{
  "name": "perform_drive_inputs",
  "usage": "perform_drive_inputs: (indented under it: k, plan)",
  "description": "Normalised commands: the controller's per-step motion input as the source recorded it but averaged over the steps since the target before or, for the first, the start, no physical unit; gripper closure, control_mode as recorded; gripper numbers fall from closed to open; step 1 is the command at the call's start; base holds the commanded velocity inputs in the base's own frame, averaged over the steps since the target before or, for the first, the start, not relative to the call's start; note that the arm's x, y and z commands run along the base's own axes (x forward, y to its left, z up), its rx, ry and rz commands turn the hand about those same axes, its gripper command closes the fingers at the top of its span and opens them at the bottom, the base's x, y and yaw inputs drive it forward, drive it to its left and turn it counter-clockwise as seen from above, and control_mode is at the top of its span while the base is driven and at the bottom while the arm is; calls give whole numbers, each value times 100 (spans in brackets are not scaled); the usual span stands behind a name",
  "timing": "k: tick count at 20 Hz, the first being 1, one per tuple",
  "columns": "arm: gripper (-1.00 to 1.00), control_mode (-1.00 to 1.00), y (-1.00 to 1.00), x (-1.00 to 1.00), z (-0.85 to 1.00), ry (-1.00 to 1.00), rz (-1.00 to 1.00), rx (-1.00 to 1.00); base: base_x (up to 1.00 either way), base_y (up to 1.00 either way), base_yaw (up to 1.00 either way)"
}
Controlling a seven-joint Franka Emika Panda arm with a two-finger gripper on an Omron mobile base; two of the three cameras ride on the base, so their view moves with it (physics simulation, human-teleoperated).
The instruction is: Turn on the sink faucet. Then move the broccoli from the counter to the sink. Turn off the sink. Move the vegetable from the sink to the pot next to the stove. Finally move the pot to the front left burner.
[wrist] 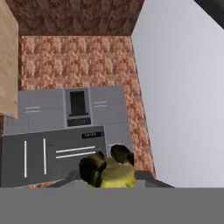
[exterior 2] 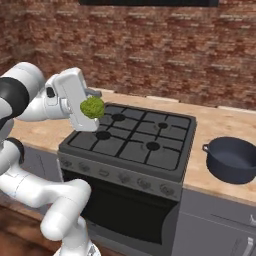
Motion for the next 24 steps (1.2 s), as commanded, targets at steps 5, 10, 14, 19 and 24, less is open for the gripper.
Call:
perform_drive_inputs:
  k: [5, 10, 14, 19, 24]
  plan:
    - [100, 100, 0, 0, 0, 0, 0, 0, 59, -26, -9]
    - [100, 100, 0, 0, 0, 0, 0, 0, 49, -33, -9]
    - [100, 100, 0, 0, 0, 0, 0, 0, 40, -44, -9]
    - [100, 100, 0, 0, 0, 0, 0, 0, 34, -46, -10]
    - [100, 100, 0, 0, 0, 0, 0, 0, 29, -37, -8]
